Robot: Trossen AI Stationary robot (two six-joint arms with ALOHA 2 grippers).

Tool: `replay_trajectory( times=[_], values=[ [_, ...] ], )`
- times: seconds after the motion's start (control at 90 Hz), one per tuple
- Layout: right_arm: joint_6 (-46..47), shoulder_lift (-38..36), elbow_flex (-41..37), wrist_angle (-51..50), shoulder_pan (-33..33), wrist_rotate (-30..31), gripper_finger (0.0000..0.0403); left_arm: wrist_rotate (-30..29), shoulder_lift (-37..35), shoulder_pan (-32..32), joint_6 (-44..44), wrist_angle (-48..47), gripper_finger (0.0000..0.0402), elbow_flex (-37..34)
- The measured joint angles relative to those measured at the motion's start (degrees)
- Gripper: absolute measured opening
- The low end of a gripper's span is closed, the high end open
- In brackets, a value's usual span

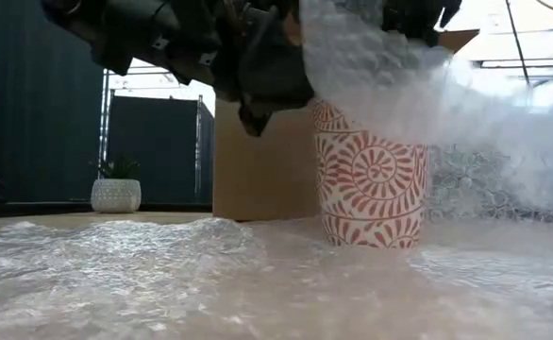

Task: Wrap mug
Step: Wrap the orange mug with the bubble wrap

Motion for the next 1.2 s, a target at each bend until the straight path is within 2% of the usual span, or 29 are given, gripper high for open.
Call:
replay_trajectory(
  times=[0.167,0.289,0.833,1.033,1.2],
  values=[
    [-1.41,1.48,-0.02,0.27,-1.1,-4.32,0.0159,-0.04,0.0,-0.13,-0.03,0.04,0.0,0.0],
    [-1.58,0.93,-0.15,0.26,-1.45,-5.16,0.0159,-0.04,0.0,-0.14,-0.01,0.05,0.0,0.0],
    [0.17,-13.04,-0.61,-3.76,-1.11,-5.56,0.016,-0.04,-0.04,-0.16,0.05,-0.04,0.0,-0.02],
    [2.42,-13.62,-0.52,3.16,2.35,-12.42,0.016,-0.04,-0.02,-0.17,0.04,-0.06,0.0,-0.02],
    [1.92,-11.06,-0.5,7.44,5.06,-11.85,0.016,-0.04,-0.02,-0.17,0.04,-0.04,0.0,-0.02]
  ],
)
